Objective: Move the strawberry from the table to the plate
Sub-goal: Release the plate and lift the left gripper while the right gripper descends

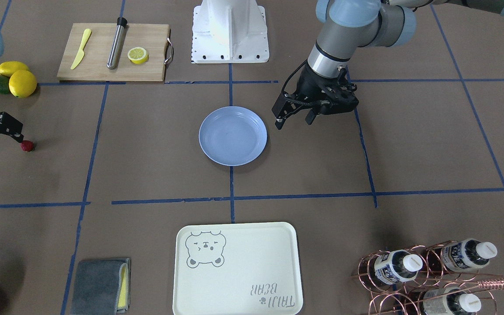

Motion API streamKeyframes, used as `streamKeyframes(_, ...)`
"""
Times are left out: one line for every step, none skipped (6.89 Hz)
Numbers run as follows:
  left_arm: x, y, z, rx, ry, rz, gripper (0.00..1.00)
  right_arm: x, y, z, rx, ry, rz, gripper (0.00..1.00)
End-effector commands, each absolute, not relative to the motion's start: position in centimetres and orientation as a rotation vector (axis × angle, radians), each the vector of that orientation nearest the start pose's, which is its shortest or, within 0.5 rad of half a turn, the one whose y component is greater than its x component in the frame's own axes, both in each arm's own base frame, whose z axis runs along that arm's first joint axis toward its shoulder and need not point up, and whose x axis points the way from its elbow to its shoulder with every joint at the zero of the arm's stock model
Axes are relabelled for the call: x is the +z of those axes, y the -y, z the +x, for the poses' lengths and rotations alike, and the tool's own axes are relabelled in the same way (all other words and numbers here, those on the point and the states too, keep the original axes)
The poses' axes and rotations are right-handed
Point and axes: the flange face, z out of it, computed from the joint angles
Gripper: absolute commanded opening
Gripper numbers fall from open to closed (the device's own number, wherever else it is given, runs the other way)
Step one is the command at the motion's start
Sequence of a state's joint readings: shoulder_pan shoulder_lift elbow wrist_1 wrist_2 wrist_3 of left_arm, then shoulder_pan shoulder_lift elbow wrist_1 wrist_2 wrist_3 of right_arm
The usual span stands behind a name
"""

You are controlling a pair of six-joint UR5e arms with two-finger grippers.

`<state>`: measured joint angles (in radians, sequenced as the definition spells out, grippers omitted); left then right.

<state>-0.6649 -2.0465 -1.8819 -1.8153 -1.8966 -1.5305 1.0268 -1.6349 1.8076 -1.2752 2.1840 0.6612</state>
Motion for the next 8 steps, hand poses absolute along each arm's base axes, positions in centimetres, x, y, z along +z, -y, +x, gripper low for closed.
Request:
streamKeyframes(22.7,47.2,38.8,-0.409,-1.059,0.112,1.0,55.0,44.5,-21.3,-0.058,0.707,0.036,1.0)
streamKeyframes(22.8,47.2,38.8,-0.408,-1.058,0.112,1.0,55.8,43.7,-21.4,-0.066,0.708,0.04,1.0)
streamKeyframes(22.8,47.2,38.8,-0.41,-1.058,0.111,1.0,57.3,42.5,-21.7,-0.01,0.759,0.078,1.0)
streamKeyframes(22.8,47.3,38.7,-0.41,-1.058,0.113,1.0,57.2,41.8,-23.3,0.017,0.775,0.084,1.0)
streamKeyframes(22.8,47.3,38.7,-0.41,-1.058,0.113,1.0,57.3,41.9,-23.4,0.016,0.774,0.083,1.0)
streamKeyframes(22.8,47.3,38.7,-0.41,-1.058,0.113,1.0,58.0,42.1,-23.5,0.019,0.768,0.073,1.0)
streamKeyframes(22.8,47.3,38.7,-0.411,-1.058,0.112,1.0,58.8,42.1,-23.6,0.02,0.764,0.062,1.0)
streamKeyframes(22.8,47.3,38.8,-0.41,-1.056,0.112,1.0,59.1,42.2,-23.6,0.02,0.76,0.06,0.96)
